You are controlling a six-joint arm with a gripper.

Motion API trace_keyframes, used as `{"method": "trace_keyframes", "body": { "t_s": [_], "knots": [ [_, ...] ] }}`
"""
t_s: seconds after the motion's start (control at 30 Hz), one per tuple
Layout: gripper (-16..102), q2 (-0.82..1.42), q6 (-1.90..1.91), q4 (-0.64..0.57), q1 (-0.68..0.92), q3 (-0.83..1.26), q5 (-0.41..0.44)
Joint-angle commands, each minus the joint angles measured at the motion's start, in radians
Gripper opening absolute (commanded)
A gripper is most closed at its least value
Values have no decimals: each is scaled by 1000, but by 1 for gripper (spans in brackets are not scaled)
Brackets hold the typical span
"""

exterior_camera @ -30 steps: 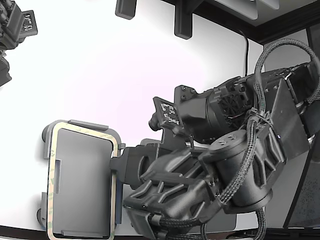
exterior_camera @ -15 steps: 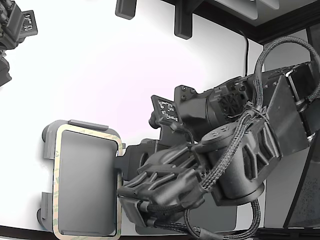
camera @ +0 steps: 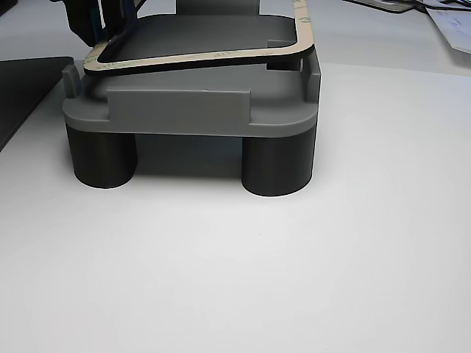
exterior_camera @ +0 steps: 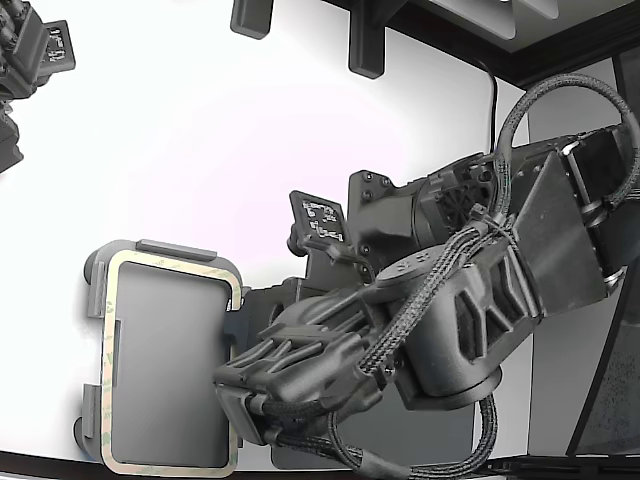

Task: Move top rectangular frame to the holder.

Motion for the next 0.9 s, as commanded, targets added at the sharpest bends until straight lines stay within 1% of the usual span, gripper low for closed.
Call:
{"method": "trace_keyframes", "body": {
  "t_s": [0.0, 0.33, 0.57, 0.87],
  "knots": [
    [-10, 17, 2, 9, -15, -21, -2],
    [-11, 0, -11, 11, -15, -20, -3],
    [-11, -28, -15, 11, -15, -40, 9],
    [-11, -11, 3, 11, -9, -26, 31]
  ]
}}
